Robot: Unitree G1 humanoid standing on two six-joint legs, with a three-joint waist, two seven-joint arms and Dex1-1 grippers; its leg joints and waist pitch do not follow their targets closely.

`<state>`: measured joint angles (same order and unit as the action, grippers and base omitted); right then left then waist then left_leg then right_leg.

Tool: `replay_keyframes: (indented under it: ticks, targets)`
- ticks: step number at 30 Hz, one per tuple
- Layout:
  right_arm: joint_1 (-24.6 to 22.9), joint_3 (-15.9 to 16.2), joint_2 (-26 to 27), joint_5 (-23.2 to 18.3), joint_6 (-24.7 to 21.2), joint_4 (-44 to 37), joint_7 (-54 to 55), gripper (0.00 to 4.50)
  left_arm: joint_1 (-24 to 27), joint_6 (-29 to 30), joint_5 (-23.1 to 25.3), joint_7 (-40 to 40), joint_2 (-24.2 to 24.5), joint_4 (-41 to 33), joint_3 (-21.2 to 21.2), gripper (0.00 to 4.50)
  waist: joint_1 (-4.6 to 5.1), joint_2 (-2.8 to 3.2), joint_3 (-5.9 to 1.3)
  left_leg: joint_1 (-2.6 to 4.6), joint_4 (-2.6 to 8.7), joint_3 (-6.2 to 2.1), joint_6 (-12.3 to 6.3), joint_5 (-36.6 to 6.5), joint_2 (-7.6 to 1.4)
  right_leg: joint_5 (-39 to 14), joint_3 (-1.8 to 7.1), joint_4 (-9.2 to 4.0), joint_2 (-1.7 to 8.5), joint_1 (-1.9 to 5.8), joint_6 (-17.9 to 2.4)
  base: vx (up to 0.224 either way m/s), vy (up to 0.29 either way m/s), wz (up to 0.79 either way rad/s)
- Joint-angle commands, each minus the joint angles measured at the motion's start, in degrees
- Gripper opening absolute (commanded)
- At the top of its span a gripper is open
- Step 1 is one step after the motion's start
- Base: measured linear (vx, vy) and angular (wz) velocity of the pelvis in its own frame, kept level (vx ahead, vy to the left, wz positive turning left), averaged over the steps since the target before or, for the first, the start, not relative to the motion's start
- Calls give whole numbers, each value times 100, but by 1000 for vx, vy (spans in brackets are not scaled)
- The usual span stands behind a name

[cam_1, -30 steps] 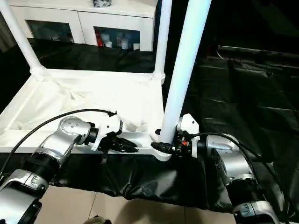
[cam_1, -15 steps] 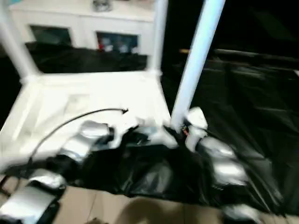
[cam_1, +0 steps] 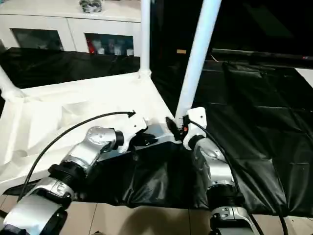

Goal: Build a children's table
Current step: Rotate leg to tighten

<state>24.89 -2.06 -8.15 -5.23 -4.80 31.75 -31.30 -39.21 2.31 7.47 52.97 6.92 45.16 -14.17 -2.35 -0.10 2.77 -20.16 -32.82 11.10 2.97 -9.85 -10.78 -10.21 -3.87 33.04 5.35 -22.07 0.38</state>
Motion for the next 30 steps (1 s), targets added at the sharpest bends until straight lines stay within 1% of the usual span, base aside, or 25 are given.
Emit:
replay_keyframes:
  ticks: [1,2,3,4,5,6,7,8,9,10,11,12,13,14,15,16,17,19,20,21,24,25,27,28,30]
  targets:
    - [-232,685,-60,-76,-197,-88,-1107,333,-210,-319,-314,523,-17,-222,-24,0,-25,-35,-279,51,455,-145,-112,-2395,-224,-2546,237,-535,349,111,-942,0,0,0]
    - [-237,699,-84,-66,-187,-94,-1137,333,-211,-341,-313,541,-4,-221,-27,0,-31,-31,-287,40,456,-141,-135,-2315,-230,-2427,244,-519,349,124,-972,0,0,0]
    - [-282,870,-380,104,12,-110,-1476,333,-212,-512,-326,849,171,-229,-64,0,-35,-49,-303,11,459,-143,-176,-2100,-241,-2154,248,-485,350,150,-1051,0,0,0]
    - [-291,925,-495,177,128,-71,-1617,333,-200,-522,-343,1037,256,-248,-89,0,-46,-91,-320,6,438,-120,-221,-1925,-245,-1878,246,-448,345,160,-1147,0,0,0]
    - [-298,941,-552,182,151,-64,-1711,333,-191,-528,-358,1123,299,-265,-95,0,-59,-64,-336,15,419,-101,-264,-1736,-253,-1539,257,-398,344,160,-1285,0,0,0]
    - [-311,964,-652,173,178,-59,-1898,333,-172,-524,-390,1284,377,-303,-101,0,-74,-58,-346,12,412,-97,-298,-1618,-249,-1383,253,-384,349,173,-1338,0,0,0]
    - [-306,965,-700,127,167,-68,-2024,333,-178,-511,-418,1331,404,-304,-85,0,-104,-101,-367,1,383,-83,-397,-1356,-257,-977,252,-319,344,197,-1459,50,-15,2]
    - [-308,966,-750,47,129,-104,-2194,333,-174,-462,-457,1396,434,-326,-67,0,-117,-93,-373,-8,376,-78,-453,-1221,-259,-779,250,-293,337,206,-1511,50,-15,2]
    - [-307,974,-866,-129,42,-194,-2631,333,-142,-396,-527,1615,528,-392,-67,0,-152,-90,-387,-29,354,-71,-571,-944,-260,-411,234,-239,329,247,-1611,0,0,0]
    - [-306,987,-937,-219,-7,-242,-2888,333,-103,-321,-581,1795,590,-465,-79,0,-190,-81,-420,-32,312,-51,-711,-656,-270,47,226,-172,310,250,-1726,0,0,0]
    - [-306,988,-942,-224,-10,-244,-2903,309,-101,-316,-585,1807,594,-469,-79,0,-190,-81,-420,-32,312,-51,-711,-656,-270,47,226,-172,310,250,-1726,0,0,0]
    - [-295,1016,-1031,-310,-75,-285,-3194,301,-61,-241,-643,1997,659,-546,-90,0,-221,-68,-420,-49,276,-38,-880,-414,-271,496,213,-119,293,225,-1872,0,0,0]
    - [-289,1041,-1085,-340,-130,-308,-3371,301,-50,-240,-662,2051,685,-562,-89,0,-247,-71,-402,-55,272,-33,-910,-487,-273,380,212,-128,309,217,-1896,0,0,0]
    - [-262,1076,-1149,-387,-210,-318,-3613,296,-39,-228,-680,2144,729,-568,-97,0,-266,-53,-396,-44,275,-30,-890,-575,-277,245,213,-143,316,208,-1887,0,0,0]
    - [-262,1076,-1149,-387,-210,-318,-3613,296,-39,-228,-680,2144,729,-568,-97,0,-281,-54,-393,-34,280,-29,-859,-669,-282,95,213,-156,318,205,-1871,0,0,0]
    - [-217,1160,-1214,-412,-210,-284,-3799,268,-46,-254,-671,2212,768,-538,-111,0,-312,-58,-366,-22,308,-34,-683,-952,-293,-406,219,-206,328,193,-1781,0,0,0]
    - [-201,1179,-1227,-408,-209,-268,-3846,268,-50,-245,-683,2251,777,-529,-112,0,-319,-54,-359,-11,320,-38,-614,-1059,-299,-585,220,-225,330,186,-1746,0,0,0]
    - [-163,1224,-1250,-401,-217,-239,-3964,257,-62,-220,-706,2357,804,-517,-123,0,-318,-47,-329,-6,352,-53,-362,-1406,-301,-1232,231,-278,339,168,-1574,0,0,0]
    - [-153,1236,-1256,-398,-210,-232,-4001,257,-64,-216,-708,2379,810,-520,-125,0,-312,-51,-322,-10,363,-58,-314,-1468,-301,-1349,235,-287,339,167,-1528,0,0,0]
    - [-120,1282,-1278,-400,-232,-220,-4134,246,-79,-189,-718,2438,827,-514,-123,0,-311,-48,-324,0,367,-64,-242,-1555,-299,-1490,241,-298,344,160,-1477,0,0,0]
    - [-97,1356,-1312,-367,-233,-207,-4255,242,-95,-183,-711,2455,835,-494,-118,0,-307,-48,-327,-1,369,-68,-187,-1576,-295,-1508,248,-302,340,154,-1442,0,0,0]
    - [-94,1444,-1347,-317,-263,-191,-4390,242,-101,-165,-709,2461,836,-483,-122,0,-315,-67,-338,-4,360,-69,-205,-1504,-292,-1413,248,-285,343,164,-1452,0,0,0]
    - [-107,1472,-1333,-284,-258,-183,-4413,242,-96,-139,-717,2427,829,-491,-107,0,-324,-75,-352,-16,339,-60,-276,-1315,-286,-1143,249,-256,337,168,-1503,0,0,0]
    - [-114,1473,-1314,-289,-273,-182,-4411,242,-92,-112,-728,2393,819,-497,-88,0,-328,-46,-352,-16,339,-61,-292,-1278,-286,-1080,248,-248,338,167,-1526,0,0,0]
    - [-124,1454,-1273,-309,-285,-175,-4362,242,-82,-130,-718,2317,796,-486,-75,0,-327,-55,-360,-23,328,-56,-341,-1184,-282,-905,242,-236,331,173,-1581,0,0,0]
